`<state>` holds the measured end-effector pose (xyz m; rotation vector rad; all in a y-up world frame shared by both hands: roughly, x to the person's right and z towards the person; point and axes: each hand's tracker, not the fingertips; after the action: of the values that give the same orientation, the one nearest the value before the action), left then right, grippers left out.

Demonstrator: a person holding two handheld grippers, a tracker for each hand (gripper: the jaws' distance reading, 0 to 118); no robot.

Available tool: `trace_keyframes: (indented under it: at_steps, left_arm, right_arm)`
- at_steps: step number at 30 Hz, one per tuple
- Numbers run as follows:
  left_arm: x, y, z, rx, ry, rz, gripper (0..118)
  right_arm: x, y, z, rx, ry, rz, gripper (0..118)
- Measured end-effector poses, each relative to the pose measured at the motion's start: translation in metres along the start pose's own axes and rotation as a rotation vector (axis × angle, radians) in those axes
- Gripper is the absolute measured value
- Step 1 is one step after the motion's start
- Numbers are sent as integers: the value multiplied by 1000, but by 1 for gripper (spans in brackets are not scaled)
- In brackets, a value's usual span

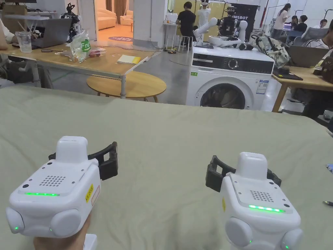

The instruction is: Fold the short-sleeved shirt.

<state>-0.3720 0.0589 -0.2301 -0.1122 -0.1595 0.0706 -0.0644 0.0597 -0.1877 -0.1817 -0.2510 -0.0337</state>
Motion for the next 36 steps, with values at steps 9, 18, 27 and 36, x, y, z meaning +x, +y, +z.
trace_keyframes:
  at_steps: [9, 18, 27, 36]
  left_arm:
    - [1, 0, 1, -6, -13, -47, 75]
    - [1, 0, 2, 9, 24, -46, 75]
    - [-1, 0, 3, 0, 23, -26, 75]
    - [-3, -1, 1, -10, 42, -37, 75]
  right_arm:
    - [10, 12, -1, -44, 79, -166, 91]
    - [6, 15, -4, -79, 32, -154, 91]
    - [1, 13, -2, -63, 36, -129, 91]
    - [-2, 12, -6, -70, 21, -88, 91]
